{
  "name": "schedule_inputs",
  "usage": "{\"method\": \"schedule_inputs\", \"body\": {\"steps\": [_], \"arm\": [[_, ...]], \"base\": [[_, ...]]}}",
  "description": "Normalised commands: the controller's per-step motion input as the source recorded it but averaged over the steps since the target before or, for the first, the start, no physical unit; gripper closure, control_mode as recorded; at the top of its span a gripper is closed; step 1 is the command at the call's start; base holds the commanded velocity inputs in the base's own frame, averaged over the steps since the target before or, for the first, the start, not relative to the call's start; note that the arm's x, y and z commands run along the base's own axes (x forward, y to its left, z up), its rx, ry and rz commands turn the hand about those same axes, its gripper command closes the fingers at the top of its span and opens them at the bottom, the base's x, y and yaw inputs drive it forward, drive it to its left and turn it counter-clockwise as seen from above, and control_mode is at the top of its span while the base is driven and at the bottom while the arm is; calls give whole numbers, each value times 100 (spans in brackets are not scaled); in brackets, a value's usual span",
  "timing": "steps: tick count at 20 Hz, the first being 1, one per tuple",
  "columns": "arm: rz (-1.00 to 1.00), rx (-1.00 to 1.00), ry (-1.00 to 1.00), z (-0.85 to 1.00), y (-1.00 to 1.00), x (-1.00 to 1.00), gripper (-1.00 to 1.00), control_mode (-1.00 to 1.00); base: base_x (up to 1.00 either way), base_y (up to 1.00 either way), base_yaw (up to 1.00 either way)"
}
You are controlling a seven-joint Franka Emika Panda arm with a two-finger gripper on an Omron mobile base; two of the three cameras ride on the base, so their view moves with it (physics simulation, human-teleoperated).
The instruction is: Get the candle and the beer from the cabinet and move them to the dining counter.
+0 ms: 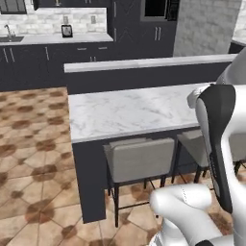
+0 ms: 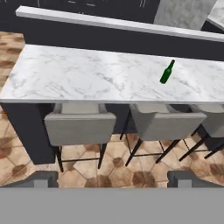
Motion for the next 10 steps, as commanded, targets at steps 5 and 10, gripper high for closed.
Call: {"method": "schedule_inputs", "body": {"steps": [5,10], "arm": [[0,0,0,0,0,0,-100,100],[0,0,0,0,0,0,-100,100]], "base": [[0,100,0],[0,100,0]]}}
